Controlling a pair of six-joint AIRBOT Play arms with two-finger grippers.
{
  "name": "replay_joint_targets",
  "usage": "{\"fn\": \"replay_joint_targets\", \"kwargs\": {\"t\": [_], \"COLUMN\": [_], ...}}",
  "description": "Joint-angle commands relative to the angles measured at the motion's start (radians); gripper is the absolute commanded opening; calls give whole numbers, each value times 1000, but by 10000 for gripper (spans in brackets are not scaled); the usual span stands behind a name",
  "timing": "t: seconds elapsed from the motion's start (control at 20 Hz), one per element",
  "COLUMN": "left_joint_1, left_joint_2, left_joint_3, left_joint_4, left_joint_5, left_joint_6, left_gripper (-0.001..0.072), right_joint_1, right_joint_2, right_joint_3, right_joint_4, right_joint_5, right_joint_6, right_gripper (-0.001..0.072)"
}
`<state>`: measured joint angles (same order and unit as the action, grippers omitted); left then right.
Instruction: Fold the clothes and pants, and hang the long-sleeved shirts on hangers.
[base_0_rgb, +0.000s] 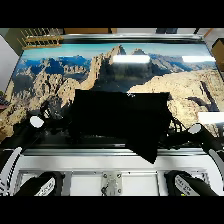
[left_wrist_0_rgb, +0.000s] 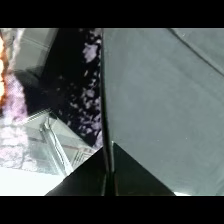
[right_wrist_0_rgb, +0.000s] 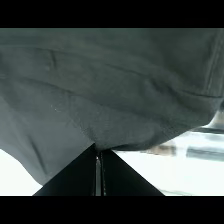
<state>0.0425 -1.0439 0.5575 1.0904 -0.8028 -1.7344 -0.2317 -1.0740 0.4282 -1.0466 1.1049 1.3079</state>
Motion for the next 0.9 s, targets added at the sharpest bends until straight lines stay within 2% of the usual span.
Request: {"fn": "replay_joint_targets", "kwargs": {"t": [0.0,0.15,0.3,0.5,0.85], "left_joint_1": [29,67,68,68,65], "left_joint_2": [44,169,279,301,-59], "left_joint_3": [1,1,-18,-2,258], "left_joint_4": [64,153,142,140,125], "left_joint_5": [-76,-291,-437,-432,-325], "left_joint_6": [-1,14,18,18,45], "left_gripper": [4,4,4,3,4], "right_joint_1": [3,3,3,3,25], "right_joint_2": [43,140,225,191,-75], "right_joint_3": [66,139,170,292,576], "right_joint_4": [-75,-211,-264,-263,-259], "right_joint_5": [103,303,347,341,248], "right_joint_6": [-14,-13,35,62,77], "right_gripper": [9,9,9,8,8]}}
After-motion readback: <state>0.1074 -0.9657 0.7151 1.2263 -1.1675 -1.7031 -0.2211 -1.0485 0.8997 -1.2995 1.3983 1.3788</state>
